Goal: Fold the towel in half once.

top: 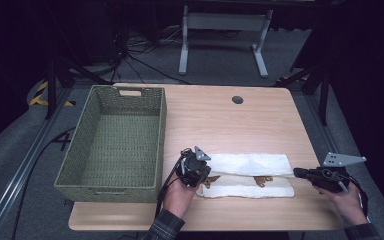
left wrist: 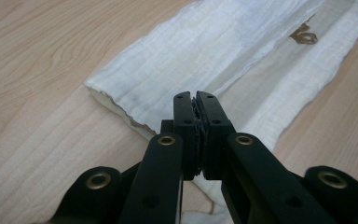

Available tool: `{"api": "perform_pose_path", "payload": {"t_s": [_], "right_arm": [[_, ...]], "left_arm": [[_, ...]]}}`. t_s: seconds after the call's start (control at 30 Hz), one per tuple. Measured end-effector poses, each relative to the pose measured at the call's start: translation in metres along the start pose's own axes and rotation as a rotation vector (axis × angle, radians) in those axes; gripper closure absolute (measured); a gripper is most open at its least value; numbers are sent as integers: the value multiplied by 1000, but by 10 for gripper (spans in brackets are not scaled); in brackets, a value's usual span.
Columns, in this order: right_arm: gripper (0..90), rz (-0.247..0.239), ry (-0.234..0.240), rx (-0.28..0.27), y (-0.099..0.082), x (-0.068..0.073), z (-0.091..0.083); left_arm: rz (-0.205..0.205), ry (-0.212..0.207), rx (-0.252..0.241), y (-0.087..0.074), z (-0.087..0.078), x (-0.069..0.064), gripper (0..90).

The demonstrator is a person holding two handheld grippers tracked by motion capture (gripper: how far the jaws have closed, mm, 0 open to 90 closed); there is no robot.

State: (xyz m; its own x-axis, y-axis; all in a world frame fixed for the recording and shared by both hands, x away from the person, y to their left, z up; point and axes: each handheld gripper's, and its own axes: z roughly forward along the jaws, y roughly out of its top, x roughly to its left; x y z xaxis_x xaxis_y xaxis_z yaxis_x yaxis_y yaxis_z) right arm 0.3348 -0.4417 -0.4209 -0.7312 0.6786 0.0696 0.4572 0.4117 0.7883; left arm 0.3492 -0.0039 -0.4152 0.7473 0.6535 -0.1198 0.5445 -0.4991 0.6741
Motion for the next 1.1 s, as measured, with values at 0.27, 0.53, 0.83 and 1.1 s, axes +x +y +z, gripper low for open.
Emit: {"api": "perform_pose_path", "payload": {"t_s": [0.27,0.53,0.83,1.1], "right_arm": [[876,7,35,25,-12,11,-2],[875,7,60,60,-20,18,-1],[824,11,90,109,-28,20,1],[742,6,77,77,-22,19,-1]], "left_arm": [[5,-2,10,-11,-4,-6,877],[10,-46,57,-22,-4,-5,877],[15,-57,77,-28,-1,-6,825],[20,-49,43,-23,-3,-5,678]]}}
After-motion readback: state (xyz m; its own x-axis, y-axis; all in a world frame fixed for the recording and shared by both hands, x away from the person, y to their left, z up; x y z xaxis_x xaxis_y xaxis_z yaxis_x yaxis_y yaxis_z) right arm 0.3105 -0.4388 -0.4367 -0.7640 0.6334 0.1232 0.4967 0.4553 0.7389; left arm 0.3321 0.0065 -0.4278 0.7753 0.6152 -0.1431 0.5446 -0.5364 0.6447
